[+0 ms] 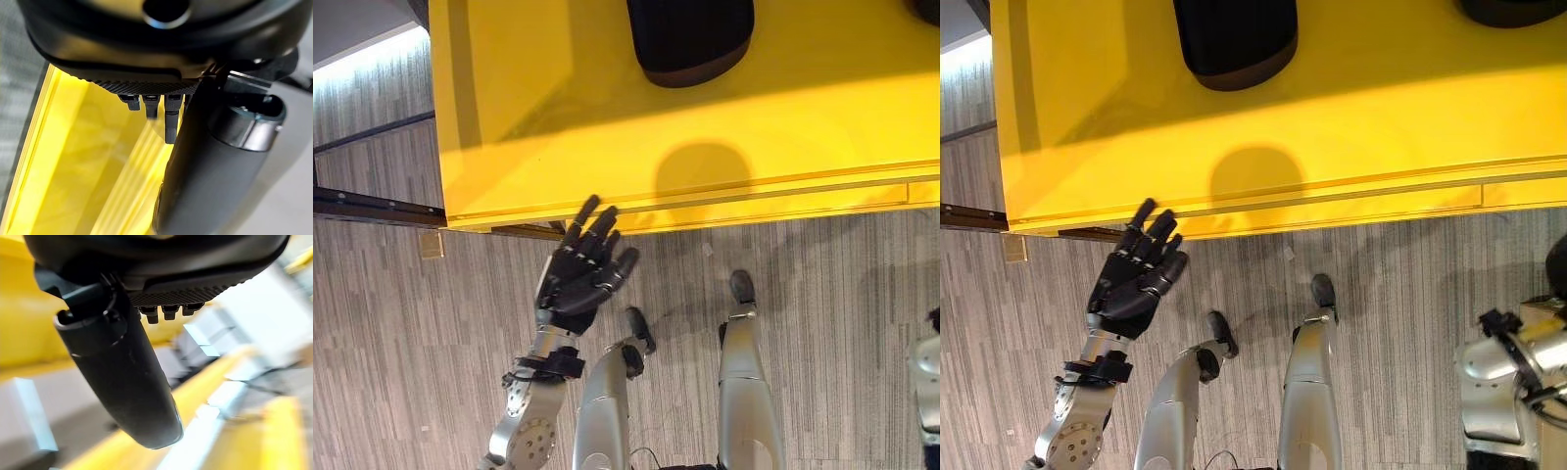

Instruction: Move parts from the plastic box to the shelf.

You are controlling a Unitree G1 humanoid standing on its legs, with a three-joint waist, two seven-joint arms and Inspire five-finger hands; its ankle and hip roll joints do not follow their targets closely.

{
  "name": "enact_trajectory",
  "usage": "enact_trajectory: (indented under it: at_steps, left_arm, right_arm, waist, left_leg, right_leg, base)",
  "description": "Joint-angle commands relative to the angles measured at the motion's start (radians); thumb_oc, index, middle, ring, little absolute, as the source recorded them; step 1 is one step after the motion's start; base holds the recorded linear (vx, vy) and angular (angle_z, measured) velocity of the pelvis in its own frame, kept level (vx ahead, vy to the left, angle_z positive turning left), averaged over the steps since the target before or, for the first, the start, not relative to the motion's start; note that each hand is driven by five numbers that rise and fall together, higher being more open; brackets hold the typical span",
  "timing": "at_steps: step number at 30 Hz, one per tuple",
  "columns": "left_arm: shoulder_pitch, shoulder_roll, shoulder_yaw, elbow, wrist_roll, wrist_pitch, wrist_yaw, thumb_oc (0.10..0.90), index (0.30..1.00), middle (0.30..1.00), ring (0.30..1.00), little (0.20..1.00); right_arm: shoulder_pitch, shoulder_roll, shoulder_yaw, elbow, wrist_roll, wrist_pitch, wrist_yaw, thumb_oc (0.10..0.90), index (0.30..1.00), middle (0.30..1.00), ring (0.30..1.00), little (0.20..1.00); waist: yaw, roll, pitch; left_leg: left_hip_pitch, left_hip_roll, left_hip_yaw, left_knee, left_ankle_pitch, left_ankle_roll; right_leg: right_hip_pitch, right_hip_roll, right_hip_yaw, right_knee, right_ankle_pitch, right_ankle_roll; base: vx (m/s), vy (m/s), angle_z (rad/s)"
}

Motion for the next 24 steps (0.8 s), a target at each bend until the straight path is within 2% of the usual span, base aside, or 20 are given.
enact_trajectory:
  at_steps: [1, 3, 4, 7, 9, 10, 11, 12, 13, 14, 15, 16, 17, 18, 19, 21, 22, 24]
  left_arm:
    - [-0.030, 0.012, 0.109, -0.087, 0.003, -0.165, 0.100, 0.900, 1.000, 1.000, 1.000, 1.000]
    - [-0.035, -0.003, 0.130, -0.039, 0.024, -0.186, 0.140, 0.900, 1.000, 1.000, 1.000, 1.000]
    - [-0.037, -0.006, 0.134, -0.025, 0.037, -0.186, 0.155, 0.900, 1.000, 1.000, 1.000, 1.000]
    - [-0.055, -0.039, 0.153, 0.103, 0.089, -0.158, 0.270, 0.900, 1.000, 1.000, 1.000, 1.000]
    - [-0.069, -0.046, 0.157, 0.189, 0.145, -0.144, 0.325, 0.900, 1.000, 1.000, 1.000, 1.000]
    - [-0.079, -0.057, 0.166, 0.297, 0.190, -0.143, 0.352, 0.900, 1.000, 1.000, 1.000, 1.000]
    - [-0.079, -0.055, 0.168, 0.337, 0.194, -0.149, 0.347, 0.900, 1.000, 1.000, 1.000, 1.000]
    - [-0.079, -0.055, 0.168, 0.337, 0.194, -0.149, 0.347, 0.900, 1.000, 1.000, 1.000, 1.000]
    - [-0.099, -0.046, 0.175, 0.437, 0.248, -0.144, 0.361, 0.900, 1.000, 1.000, 1.000, 1.000]
    - [-0.117, -0.033, 0.167, 0.557, 0.280, -0.108, 0.367, 0.900, 1.000, 1.000, 1.000, 1.000]
    - [-0.124, -0.024, 0.163, 0.618, 0.300, -0.090, 0.359, 0.900, 1.000, 1.000, 1.000, 1.000]
    - [-0.126, -0.017, 0.161, 0.642, 0.310, -0.082, 0.358, 0.900, 1.000, 1.000, 1.000, 1.000]
    - [-0.132, -0.008, 0.159, 0.706, 0.347, -0.041, 0.342, 0.900, 1.000, 1.000, 1.000, 1.000]
    - [-0.136, 0.007, 0.143, 0.786, 0.380, -0.014, 0.337, 0.900, 1.000, 1.000, 1.000, 1.000]
    - [-0.147, 0.021, 0.129, 0.865, 0.404, 0.023, 0.336, 0.900, 1.000, 1.000, 1.000, 1.000]
    - [-0.151, 0.032, 0.116, 0.962, 0.405, 0.052, 0.315, 0.900, 1.000, 1.000, 1.000, 1.000]
    - [-0.154, 0.031, 0.112, 0.995, 0.404, 0.048, 0.301, 0.900, 1.000, 1.000, 1.000, 1.000]
    - [-0.166, 0.028, 0.098, 1.086, 0.413, 0.076, 0.236, 0.900, 1.000, 1.000, 1.000, 1.000]
  right_arm:
    - [-0.048, -0.053, -0.069, -0.099, 0.083, -0.149, -0.326, 0.900, 1.000, 1.000, 1.000, 1.000]
    - [-0.051, -0.012, -0.059, -0.016, 0.185, -0.206, -0.288, 0.900, 1.000, 1.000, 1.000, 1.000]
    - [-0.054, -0.006, -0.055, 0.004, 0.199, -0.210, -0.283, 0.900, 1.000, 1.000, 1.000, 1.000]
    - [-0.067, 0.038, -0.024, 0.181, 0.305, -0.212, -0.195, 0.900, 1.000, 1.000, 1.000, 1.000]
    - [-0.079, 0.043, 0.010, 0.292, 0.375, -0.166, -0.109, 0.900, 1.000, 1.000, 1.000, 1.000]
    - [-0.094, 0.044, 0.046, 0.415, 0.424, -0.174, -0.037, 0.900, 1.000, 1.000, 1.000, 1.000]
    - [-0.092, 0.046, 0.058, 0.463, 0.427, -0.185, -0.022, 0.900, 1.000, 1.000, 1.000, 1.000]
    - [-0.092, 0.046, 0.058, 0.463, 0.427, -0.185, -0.022, 0.900, 1.000, 1.000, 1.000, 1.000]
    - [-0.104, 0.045, 0.098, 0.585, 0.439, -0.200, 0.042, 0.900, 1.000, 1.000, 1.000, 1.000]
    - [-0.114, 0.033, 0.156, 0.713, 0.408, -0.163, 0.180, 0.900, 1.000, 1.000, 1.000, 1.000]
    - [-0.122, 0.015, 0.206, 0.775, 0.386, -0.160, 0.295, 0.900, 1.000, 1.000, 1.000, 1.000]
    - [-0.131, 0.007, 0.232, 0.798, 0.371, -0.149, 0.342, 0.900, 1.000, 1.000, 1.000, 1.000]
    - [-0.146, 0.000, 0.296, 0.838, 0.299, -0.115, 0.455, 0.900, 1.000, 1.000, 1.000, 1.000]
    - [-0.165, -0.016, 0.395, 0.910, 0.289, -0.078, 0.635, 0.900, 1.000, 1.000, 1.000, 1.000]
    - [-0.181, -0.003, 0.474, 0.997, 0.308, -0.140, 0.787, 0.900, 1.000, 1.000, 1.000, 1.000]
    - [-0.194, 0.002, 0.547, 1.060, 0.390, -0.099, 0.934, 0.900, 1.000, 1.000, 1.000, 1.000]
    - [-0.197, 0.004, 0.554, 1.097, 0.406, -0.094, 0.981, 0.900, 1.000, 1.000, 1.000, 1.000]
    - [-0.209, 0.023, 0.558, 1.203, 0.391, -0.039, 1.174, 0.900, 1.000, 1.000, 1.000, 1.000]
  waist:
    - [-0.010, -0.035, -0.003]
    - [-0.005, -0.044, -0.003]
    - [-0.003, -0.046, -0.003]
    - [0.013, -0.059, -0.003]
    - [0.021, -0.062, -0.003]
    - [0.031, -0.062, -0.003]
    - [0.034, -0.063, -0.003]
    - [0.034, -0.063, -0.003]
    - [0.039, -0.065, -0.003]
    - [0.045, -0.064, -0.003]
    - [0.048, -0.064, -0.003]
    - [0.050, -0.064, -0.003]
    - [0.054, -0.066, -0.003]
    - [0.063, -0.072, -0.003]
    - [0.075, -0.079, -0.003]
    - [0.086, -0.086, -0.003]
    - [0.087, -0.086, -0.003]
    - [0.090, -0.083, -0.003]
  left_leg:
    - [0.047, -0.011, -0.089, -0.006, -0.046, -0.002]
    - [0.041, -0.010, -0.095, -0.001, -0.048, -0.001]
    - [0.040, -0.009, -0.096, 0.000, -0.047, -0.001]
    - [0.037, -0.008, -0.108, -0.003, -0.043, 0.000]
    - [0.038, -0.005, -0.112, -0.009, -0.037, 0.000]
    - [0.039, -0.003, -0.116, -0.015, -0.031, 0.002]
    - [0.058, -0.003, -0.124, -0.009, -0.056, -0.005]
    - [0.058, -0.003, -0.124, -0.009, -0.056, -0.005]
    - [0.061, 0.002, -0.127, -0.018, -0.048, -0.005]
    - [0.065, 0.002, -0.132, -0.032, -0.034, -0.006]
    - [0.066, 0.003, -0.133, -0.040, -0.027, -0.006]
    - [0.068, 0.003, -0.133, -0.043, -0.025, -0.006]
    - [0.070, 0.007, -0.131, -0.051, -0.017, -0.007]
    - [0.070, 0.009, -0.136, -0.058, -0.009, -0.008]
    - [0.065, 0.019, -0.139, -0.060, 0.001, -0.008]
    - [0.060, 0.022, -0.149, -0.053, 0.001, -0.004]
    - [0.061, 0.023, -0.149, -0.053, 0.002, -0.004]
    - [0.069, 0.028, -0.148, -0.057, 0.006, -0.002]
  right_leg:
    - [0.071, -0.002, -0.100, 0.090, -0.099, -0.085]
    - [0.073, 0.000, -0.105, 0.090, -0.100, -0.085]
    - [0.073, 0.001, -0.106, 0.089, -0.100, -0.085]
    - [0.079, 0.002, -0.123, 0.085, -0.099, -0.086]
    - [0.083, 0.002, -0.130, 0.080, -0.097, -0.087]
    - [0.086, 0.002, -0.136, 0.077, -0.095, -0.090]
    - [0.106, 0.002, -0.135, 0.082, -0.120, -0.084]
    - [0.106, 0.002, -0.135, 0.082, -0.120, -0.084]
    - [0.109, 0.002, -0.141, 0.078, -0.118, -0.085]
    - [0.113, 0.001, -0.148, 0.074, -0.116, -0.085]
    - [0.113, 0.000, -0.153, 0.070, -0.113, -0.085]
    - [0.115, 0.001, -0.155, 0.067, -0.113, -0.086]
    - [0.117, 0.001, -0.160, 0.059, -0.109, -0.088]
    - [0.121, 0.001, -0.168, 0.049, -0.105, -0.090]
    - [0.120, 0.004, -0.175, 0.048, -0.100, -0.093]
    - [0.120, 0.006, -0.180, 0.057, -0.107, -0.099]
    - [0.121, 0.006, -0.181, 0.059, -0.107, -0.099]
    - [0.126, 0.006, -0.184, 0.063, -0.109, -0.102]
  base:
    - [0.00, -0.055, 0.03]
    - [0.00, -0.082, 0.02]
    - [-0.01, -0.100, 0.03]
    - [-0.01, -0.102, 0.08]
    - [0.00, -0.084, 0.16]
    - [0.08, -0.074, 0.08]
    - [0.08, -0.048, 0.02]
    - [0.08, -0.039, 0.03]
    - [0.01, -0.051, 0.07]
    - [0.00, -0.057, 0.07]
    - [-0.01, -0.029, 0.05]
    - [0.00, 0.000, 0.00]
    - [-0.03, -0.062, 0.01]
    - [-0.04, -0.129, -0.01]
    - [-0.04, -0.152, -0.04]
    - [-0.01, -0.098, 0.01]
    - [0.00, -0.029, 0.08]
    - [0.00, -0.004, 0.02]
